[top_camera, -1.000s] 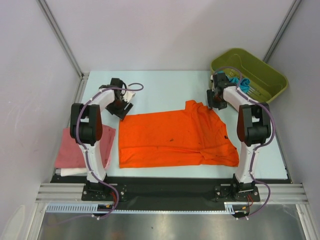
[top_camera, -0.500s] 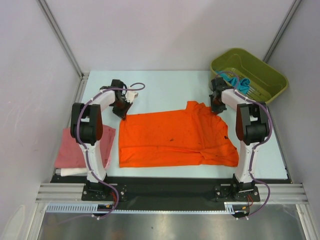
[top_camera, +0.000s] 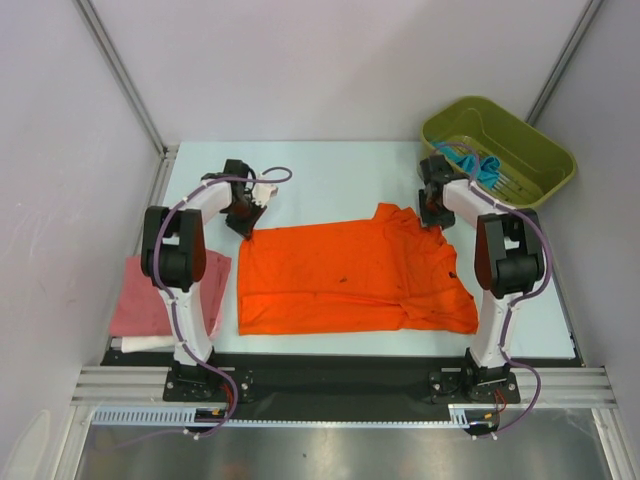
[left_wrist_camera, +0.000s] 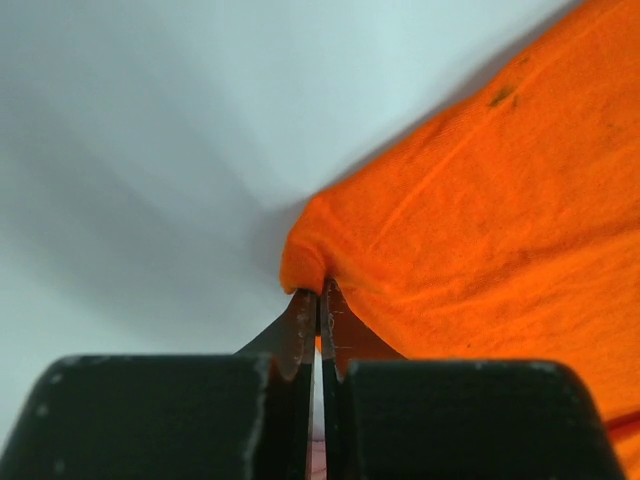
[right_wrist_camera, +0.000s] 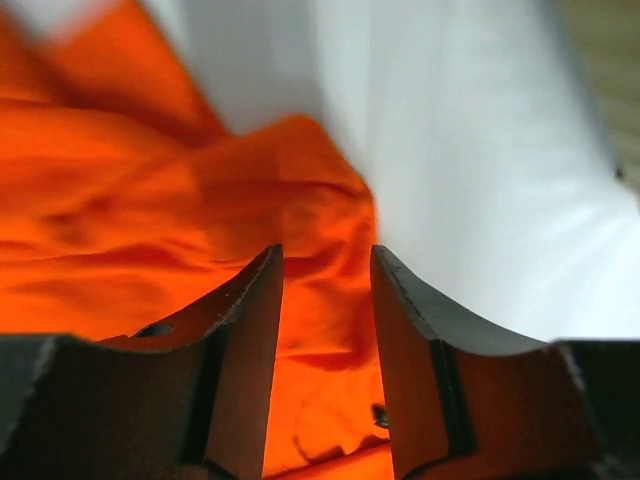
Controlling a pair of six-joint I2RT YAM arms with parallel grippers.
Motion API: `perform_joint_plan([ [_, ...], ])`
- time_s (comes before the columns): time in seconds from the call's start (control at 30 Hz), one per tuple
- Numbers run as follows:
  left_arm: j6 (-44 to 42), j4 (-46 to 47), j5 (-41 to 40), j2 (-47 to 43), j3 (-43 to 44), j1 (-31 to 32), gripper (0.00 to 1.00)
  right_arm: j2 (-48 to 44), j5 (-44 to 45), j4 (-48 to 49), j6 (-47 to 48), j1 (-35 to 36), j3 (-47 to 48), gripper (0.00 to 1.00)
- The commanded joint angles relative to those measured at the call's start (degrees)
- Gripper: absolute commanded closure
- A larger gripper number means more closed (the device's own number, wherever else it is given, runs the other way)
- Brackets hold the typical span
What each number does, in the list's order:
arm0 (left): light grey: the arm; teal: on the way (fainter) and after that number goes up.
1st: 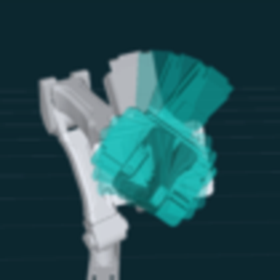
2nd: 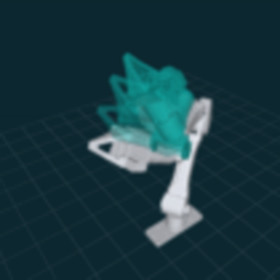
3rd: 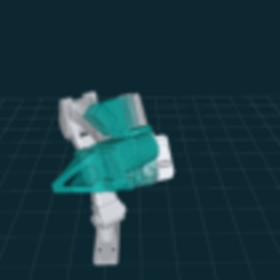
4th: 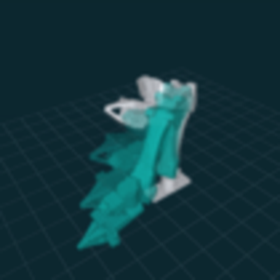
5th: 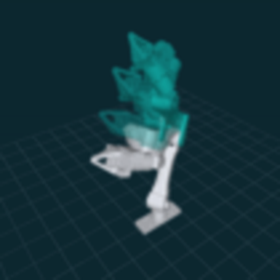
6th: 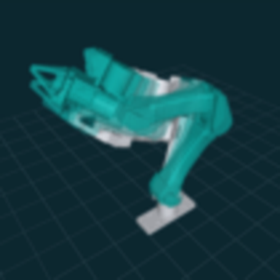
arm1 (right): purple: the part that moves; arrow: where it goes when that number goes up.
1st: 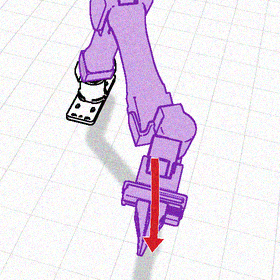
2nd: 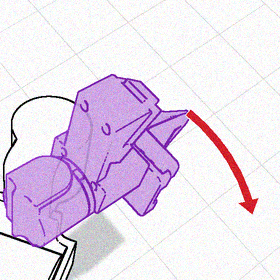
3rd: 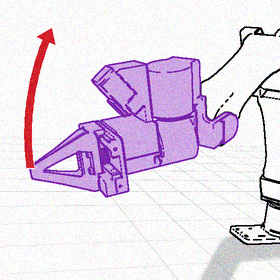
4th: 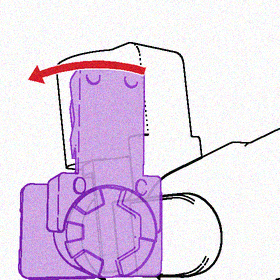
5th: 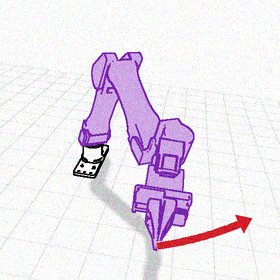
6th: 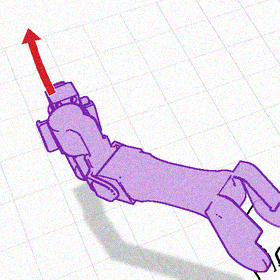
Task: Fold and stack the t-shirts
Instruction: Fold the tshirt
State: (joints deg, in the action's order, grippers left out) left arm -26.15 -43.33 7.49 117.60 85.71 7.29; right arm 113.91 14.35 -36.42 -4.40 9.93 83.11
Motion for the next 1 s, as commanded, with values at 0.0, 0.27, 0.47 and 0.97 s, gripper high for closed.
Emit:
perform_joint_plan([
  [0.0, -2.0, 2.0, 0.7, -2.5, -0.4, 1.4, 1.00, -5.2, -1.6, -0.1, 1.4, 2.3, 8.2, 0.54],
  [0.27, -1.6, 1.6, 0.1, -1.9, 1.2, 1.8, 1.00, 7.5, -2.8, -5.6, -0.3, 3.1, 24.5, 0.66],
  [0.47, -2.0, 1.8, -0.3, -2.4, 0.8, 1.9, 1.00, 14.6, -2.8, -6.1, -0.3, 3.0, 29.6, 0.71],
  [0.97, -1.8, 2.0, -0.3, -2.3, 0.4, 2.2, 1.00, 20.7, -10.2, -7.3, -1.3, 1.8, 29.0, 0.67],
])
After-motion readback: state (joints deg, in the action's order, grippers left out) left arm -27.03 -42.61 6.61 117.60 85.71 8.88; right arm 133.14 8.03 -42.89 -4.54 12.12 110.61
